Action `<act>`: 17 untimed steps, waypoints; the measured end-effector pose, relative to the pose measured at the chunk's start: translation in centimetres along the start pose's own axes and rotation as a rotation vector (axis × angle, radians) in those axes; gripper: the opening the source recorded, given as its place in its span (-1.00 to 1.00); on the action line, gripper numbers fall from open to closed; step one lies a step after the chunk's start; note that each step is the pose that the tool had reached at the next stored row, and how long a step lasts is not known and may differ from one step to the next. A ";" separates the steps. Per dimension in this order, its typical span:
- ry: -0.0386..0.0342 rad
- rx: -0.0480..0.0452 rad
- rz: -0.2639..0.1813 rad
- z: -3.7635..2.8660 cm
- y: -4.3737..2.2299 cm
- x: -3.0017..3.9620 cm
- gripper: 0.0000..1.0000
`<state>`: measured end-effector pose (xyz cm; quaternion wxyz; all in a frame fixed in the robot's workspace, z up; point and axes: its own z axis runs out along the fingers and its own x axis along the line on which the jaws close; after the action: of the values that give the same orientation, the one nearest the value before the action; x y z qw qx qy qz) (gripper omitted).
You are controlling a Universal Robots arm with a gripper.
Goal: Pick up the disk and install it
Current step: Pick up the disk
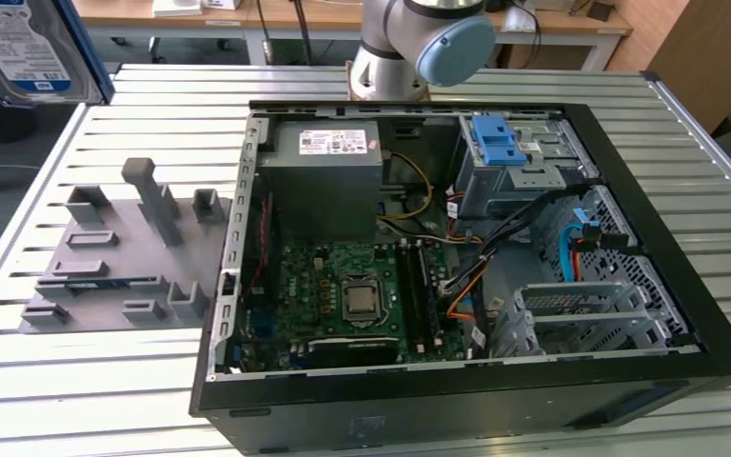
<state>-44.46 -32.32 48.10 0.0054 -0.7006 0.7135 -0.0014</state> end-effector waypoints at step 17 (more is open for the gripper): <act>0.0002 0.0059 0.000 -1.75 0.01 -0.01 -0.27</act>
<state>-44.49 -32.32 49.85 0.0074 -0.7006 0.7135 -0.0036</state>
